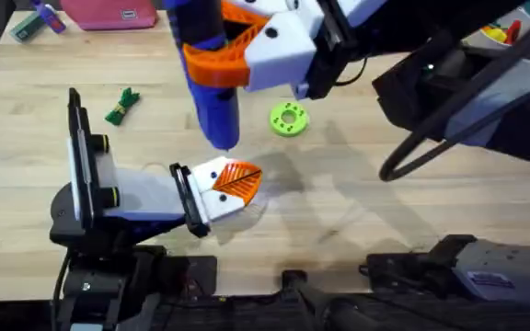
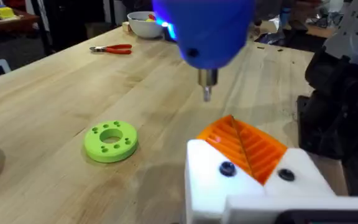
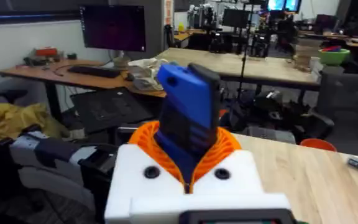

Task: Pick up the gripper from the table and insert it into the empty holder that is missing its gripper. Then pick up a screw, insert it into the mounting hole, and use the screwdriver to tighten it. Finally, clean up the table by picking up the vegetable and placing it into the bucket.

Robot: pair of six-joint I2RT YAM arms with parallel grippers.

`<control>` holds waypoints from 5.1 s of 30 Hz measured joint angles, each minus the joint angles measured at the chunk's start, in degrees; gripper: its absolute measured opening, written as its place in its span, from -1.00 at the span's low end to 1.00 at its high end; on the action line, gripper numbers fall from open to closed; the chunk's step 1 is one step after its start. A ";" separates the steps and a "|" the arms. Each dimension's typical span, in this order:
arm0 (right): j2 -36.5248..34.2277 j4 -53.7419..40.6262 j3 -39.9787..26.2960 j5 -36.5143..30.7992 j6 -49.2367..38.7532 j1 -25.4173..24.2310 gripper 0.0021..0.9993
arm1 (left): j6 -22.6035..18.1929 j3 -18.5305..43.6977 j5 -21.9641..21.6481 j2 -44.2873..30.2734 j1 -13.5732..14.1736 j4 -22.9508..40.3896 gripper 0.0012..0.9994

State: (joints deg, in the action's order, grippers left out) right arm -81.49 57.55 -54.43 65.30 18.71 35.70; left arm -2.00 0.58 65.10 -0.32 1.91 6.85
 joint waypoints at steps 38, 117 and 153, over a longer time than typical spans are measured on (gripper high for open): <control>-3.76 2.07 0.35 -0.94 -0.97 5.49 -0.95 | 0.00 0.00 0.00 0.00 0.00 0.00 -0.99; -3.37 -82.83 -23.43 -21.03 -32.83 -11.68 -0.95 | 0.74 0.00 0.00 0.00 0.00 0.00 -0.99; -32.68 -111.67 -30.21 -71.83 -79.97 -20.98 -0.94 | 0.74 0.00 -0.02 0.01 0.00 0.00 -0.99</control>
State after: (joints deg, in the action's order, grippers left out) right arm -114.17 -54.13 -84.64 -6.53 -61.26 14.72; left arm -1.26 0.58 65.08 -0.31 1.91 6.85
